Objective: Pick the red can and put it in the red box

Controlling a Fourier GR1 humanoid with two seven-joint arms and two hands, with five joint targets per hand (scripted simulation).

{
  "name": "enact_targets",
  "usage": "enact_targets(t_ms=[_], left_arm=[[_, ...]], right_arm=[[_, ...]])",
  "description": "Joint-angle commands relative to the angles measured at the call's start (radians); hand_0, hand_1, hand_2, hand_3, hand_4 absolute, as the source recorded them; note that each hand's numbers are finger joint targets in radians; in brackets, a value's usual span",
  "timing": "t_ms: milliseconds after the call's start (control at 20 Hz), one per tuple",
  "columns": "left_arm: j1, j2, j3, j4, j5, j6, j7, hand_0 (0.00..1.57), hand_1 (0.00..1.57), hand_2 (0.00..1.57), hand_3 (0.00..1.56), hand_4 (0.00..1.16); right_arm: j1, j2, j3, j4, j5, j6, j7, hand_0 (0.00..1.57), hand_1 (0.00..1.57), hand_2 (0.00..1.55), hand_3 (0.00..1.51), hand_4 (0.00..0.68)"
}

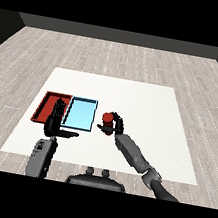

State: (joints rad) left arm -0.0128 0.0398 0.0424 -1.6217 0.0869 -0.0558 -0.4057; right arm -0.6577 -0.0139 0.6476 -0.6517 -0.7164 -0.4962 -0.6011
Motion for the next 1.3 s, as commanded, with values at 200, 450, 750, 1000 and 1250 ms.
enact_targets(t_ms=[200,450,750,1000,1250], left_arm=[[-0.071,0.010,-0.014,0.034,0.004,-0.015,0.047,0.00,0.00,0.00,0.00,0.00],[0.068,-0.029,-0.124,-0.072,-0.049,0.001,0.067,0.00,0.00,0.00,0.00,0.00],[-0.092,-0.039,-0.203,0.014,-0.044,0.116,0.180,0.00,0.00,0.00,0.00,0.00],[-0.078,-0.040,-0.270,0.041,-0.052,0.155,0.154,0.00,0.00,0.00,0.00,0.00],[-0.126,-0.040,-0.292,0.125,-0.010,0.152,0.135,0.00,0.00,0.00,0.00,0.00]], right_arm=[[0.016,-0.042,-0.039,-0.176,0.134,-0.047,0.055,1.42,1.42,1.43,1.37,0.615],[0.078,-0.098,-0.017,-0.440,0.194,-0.129,0.122,1.46,1.46,1.44,1.39,0.659],[0.129,-0.128,-0.050,-0.564,0.276,-0.107,0.214,1.45,1.45,1.43,1.39,0.655],[0.159,-0.127,-0.047,-0.732,0.355,-0.144,0.360,1.45,1.45,1.43,1.39,0.653],[0.220,-0.060,-0.134,-0.683,0.409,-0.074,0.291,1.45,1.45,1.43,1.38,0.650]])
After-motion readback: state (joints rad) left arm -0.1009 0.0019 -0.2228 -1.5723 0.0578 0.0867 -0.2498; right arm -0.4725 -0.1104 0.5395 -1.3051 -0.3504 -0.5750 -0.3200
